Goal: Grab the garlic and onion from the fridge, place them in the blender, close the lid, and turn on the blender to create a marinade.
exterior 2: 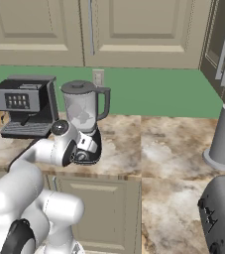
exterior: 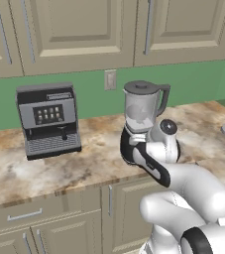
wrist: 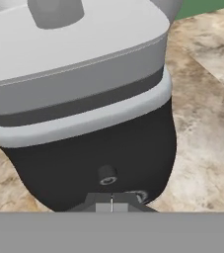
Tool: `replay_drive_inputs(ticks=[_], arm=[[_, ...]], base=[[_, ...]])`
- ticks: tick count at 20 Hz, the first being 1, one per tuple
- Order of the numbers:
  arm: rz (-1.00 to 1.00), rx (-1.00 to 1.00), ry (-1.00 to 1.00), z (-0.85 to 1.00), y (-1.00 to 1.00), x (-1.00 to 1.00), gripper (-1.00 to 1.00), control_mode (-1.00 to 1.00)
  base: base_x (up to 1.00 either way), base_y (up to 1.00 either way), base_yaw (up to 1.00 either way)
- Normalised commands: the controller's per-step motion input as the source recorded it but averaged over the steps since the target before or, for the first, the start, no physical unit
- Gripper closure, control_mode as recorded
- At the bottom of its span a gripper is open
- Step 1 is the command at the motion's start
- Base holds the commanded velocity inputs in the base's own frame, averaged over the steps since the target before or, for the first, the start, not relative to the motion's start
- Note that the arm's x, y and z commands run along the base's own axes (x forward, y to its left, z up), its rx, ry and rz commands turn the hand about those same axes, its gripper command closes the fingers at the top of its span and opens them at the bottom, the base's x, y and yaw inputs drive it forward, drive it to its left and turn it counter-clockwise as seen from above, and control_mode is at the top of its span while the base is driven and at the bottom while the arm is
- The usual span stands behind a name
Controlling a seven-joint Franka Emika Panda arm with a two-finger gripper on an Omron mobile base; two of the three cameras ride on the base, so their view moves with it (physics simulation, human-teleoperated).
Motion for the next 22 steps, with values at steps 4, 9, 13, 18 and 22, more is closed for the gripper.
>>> replay_drive_inputs(ticks=[4,9,13,18,22], arm=[[0.0,0.0,0.0,-0.01,0.0,0.04,1.0,-1.0],[0.0,0.0,-0.01,-0.08,0.0,0.07,1.0,-1.0],[0.0,0.0,0.0,-0.05,0.0,0.01,1.0,-1.0],[0.0,0.0,0.0,-0.07,0.0,0.01,1.0,-1.0],[0.0,0.0,0.0,-0.06,0.0,0.04,1.0,-1.0]], base=[[0.0,0.0,0.0],[0.0,0.0,0.0],[0.0,0.0,0.0],[0.0,0.0,0.0],[0.0,0.0,0.0]])
